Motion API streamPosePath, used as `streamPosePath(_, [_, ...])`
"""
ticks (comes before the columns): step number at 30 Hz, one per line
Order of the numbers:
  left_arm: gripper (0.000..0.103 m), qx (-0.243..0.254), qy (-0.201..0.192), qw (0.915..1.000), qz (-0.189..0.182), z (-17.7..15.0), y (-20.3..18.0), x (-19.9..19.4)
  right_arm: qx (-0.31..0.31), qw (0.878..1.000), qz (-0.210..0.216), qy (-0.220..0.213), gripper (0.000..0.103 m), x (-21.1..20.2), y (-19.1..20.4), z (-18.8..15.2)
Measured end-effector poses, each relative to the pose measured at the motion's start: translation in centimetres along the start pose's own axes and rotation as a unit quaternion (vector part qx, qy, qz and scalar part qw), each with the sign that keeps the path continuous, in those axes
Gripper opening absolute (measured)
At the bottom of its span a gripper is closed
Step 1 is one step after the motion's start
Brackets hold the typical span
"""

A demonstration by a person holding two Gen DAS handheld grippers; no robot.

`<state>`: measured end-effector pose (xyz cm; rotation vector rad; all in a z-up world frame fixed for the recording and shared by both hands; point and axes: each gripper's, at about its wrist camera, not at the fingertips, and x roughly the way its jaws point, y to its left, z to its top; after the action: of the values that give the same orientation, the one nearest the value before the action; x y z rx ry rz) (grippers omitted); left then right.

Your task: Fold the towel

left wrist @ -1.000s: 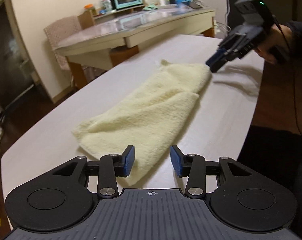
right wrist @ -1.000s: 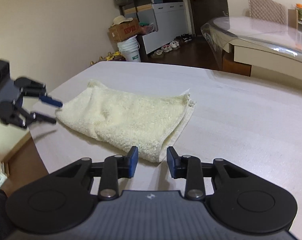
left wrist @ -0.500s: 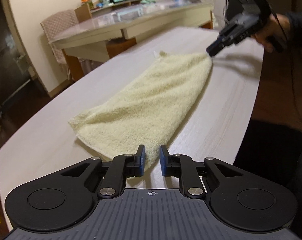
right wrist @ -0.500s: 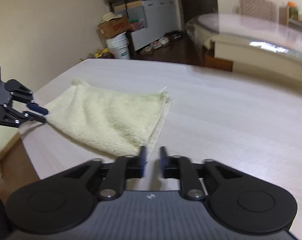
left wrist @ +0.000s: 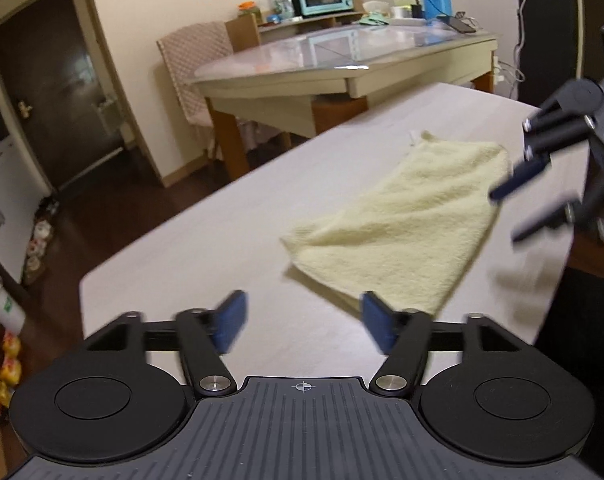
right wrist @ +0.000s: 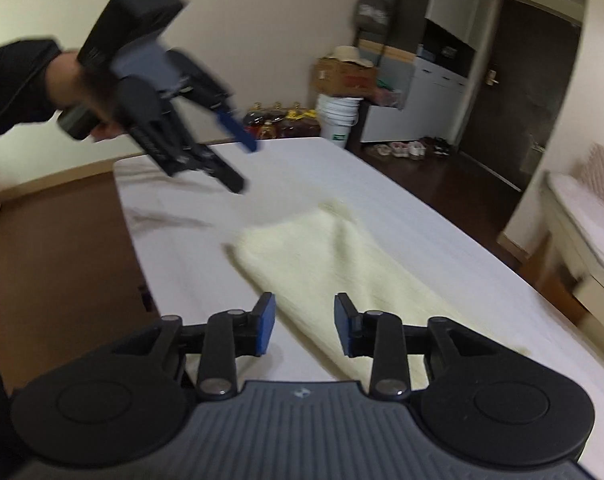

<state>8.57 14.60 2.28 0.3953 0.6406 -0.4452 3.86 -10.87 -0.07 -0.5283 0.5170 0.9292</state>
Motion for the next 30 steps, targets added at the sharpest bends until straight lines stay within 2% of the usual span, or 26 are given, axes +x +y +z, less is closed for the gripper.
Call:
streamPosePath(2, [0.093,-0.001,-0.006,1.0,0.003,0.0,0.6,0.0,-0.017,1.0,-0.006,0.006,0.039,1.9,2.1,0.9])
streamPosePath(7, [0.093,-0.001,-0.014,0.9999,0.007,0.0,2.2,-0.1,-0.072,0.996,-0.052,0.029,0.039,6.5,6.2,2.5])
streamPosePath(13, [0.093,0.014,-0.025,0.9994,-0.017,-0.5,3.3,-0.2,-0.111,0.989,-0.086,0.041,0.036,8.7,8.2,2.8])
streamPosePath(16, [0.093,0.036,-0.033,0.9983,-0.033,-0.8,3.1,-0.2,-0.124,0.987,-0.097,0.045,0.022,9.3,8.7,2.6])
streamPosePath(17, [0.093,0.054,-0.038,0.9968,-0.046,-0.9,2.9,-0.2,-0.124,0.987,-0.093,0.046,0.007,9.4,8.8,2.4])
streamPosePath(19, [0.093,0.077,-0.04,0.9948,-0.054,-1.1,2.6,-0.1,-0.118,0.989,-0.085,0.04,0.006,9.4,8.7,2.2])
streamPosePath(22, [0.093,0.146,-0.038,0.9868,-0.06,-1.4,1.4,0.5,-0.082,0.994,-0.065,0.021,0.006,8.0,7.7,2.6])
streamPosePath(24, [0.093,0.205,-0.039,0.976,-0.063,-1.7,0.3,1.2,-0.048,0.998,-0.047,0.009,0.006,6.7,6.5,3.0])
streamPosePath(25, [0.093,0.23,-0.041,0.9699,-0.069,-1.8,-0.3,1.7,-0.002,1.0,-0.021,-0.003,0.006,5.6,4.9,3.5])
streamPosePath(28, [0.09,0.284,-0.048,0.9539,-0.085,-1.8,-1.6,3.0,0.092,0.995,0.025,-0.023,0.005,2.9,1.0,3.9])
streamPosePath(30, [0.086,0.305,-0.053,0.9462,-0.092,-1.8,-2.1,3.8,0.124,0.991,0.042,-0.032,0.005,1.4,-0.7,3.7])
